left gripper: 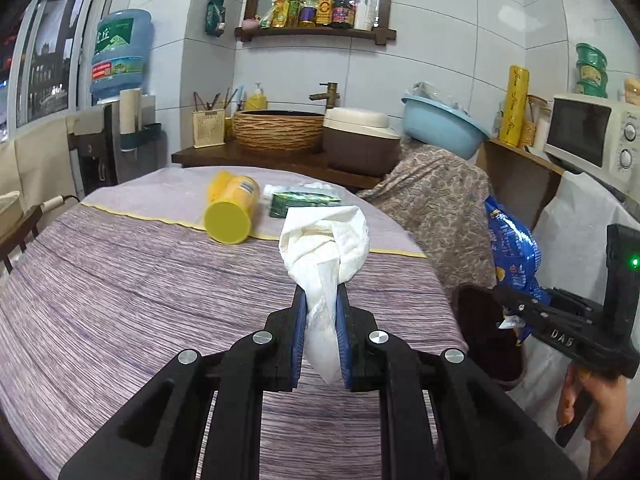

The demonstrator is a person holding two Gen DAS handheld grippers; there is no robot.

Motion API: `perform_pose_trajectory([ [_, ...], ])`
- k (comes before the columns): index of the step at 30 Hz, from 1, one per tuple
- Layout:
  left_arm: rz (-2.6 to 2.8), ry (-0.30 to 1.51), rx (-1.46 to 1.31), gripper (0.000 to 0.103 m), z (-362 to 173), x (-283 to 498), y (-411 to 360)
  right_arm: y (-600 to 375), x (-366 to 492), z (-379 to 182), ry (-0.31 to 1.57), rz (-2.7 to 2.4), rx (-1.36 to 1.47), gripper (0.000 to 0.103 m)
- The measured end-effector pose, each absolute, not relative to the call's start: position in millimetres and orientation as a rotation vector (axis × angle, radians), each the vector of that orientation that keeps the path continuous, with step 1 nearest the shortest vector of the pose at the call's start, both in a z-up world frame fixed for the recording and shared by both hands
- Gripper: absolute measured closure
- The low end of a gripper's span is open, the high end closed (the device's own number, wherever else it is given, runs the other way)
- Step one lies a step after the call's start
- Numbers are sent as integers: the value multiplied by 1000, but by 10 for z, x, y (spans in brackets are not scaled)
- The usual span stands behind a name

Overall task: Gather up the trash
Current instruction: 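Carry the snack wrapper to the trash bin and release it with the right tool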

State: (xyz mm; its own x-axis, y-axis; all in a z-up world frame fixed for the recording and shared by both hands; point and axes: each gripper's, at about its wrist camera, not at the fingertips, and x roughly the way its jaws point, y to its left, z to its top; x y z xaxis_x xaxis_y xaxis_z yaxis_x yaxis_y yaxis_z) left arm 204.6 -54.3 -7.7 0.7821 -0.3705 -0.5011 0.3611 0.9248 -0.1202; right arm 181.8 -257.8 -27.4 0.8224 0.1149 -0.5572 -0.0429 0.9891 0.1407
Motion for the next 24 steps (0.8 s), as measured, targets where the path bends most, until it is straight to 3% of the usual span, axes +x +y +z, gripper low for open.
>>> perform_pose_trajectory([
  [13,-561,578,-76,88,-292,1764,-1304,-3182,1169,-451,607,-90,155,71],
  [24,-657,589,-29,88,-368,1682,-1825,-3694,1171,-743,651,-299,85,71],
])
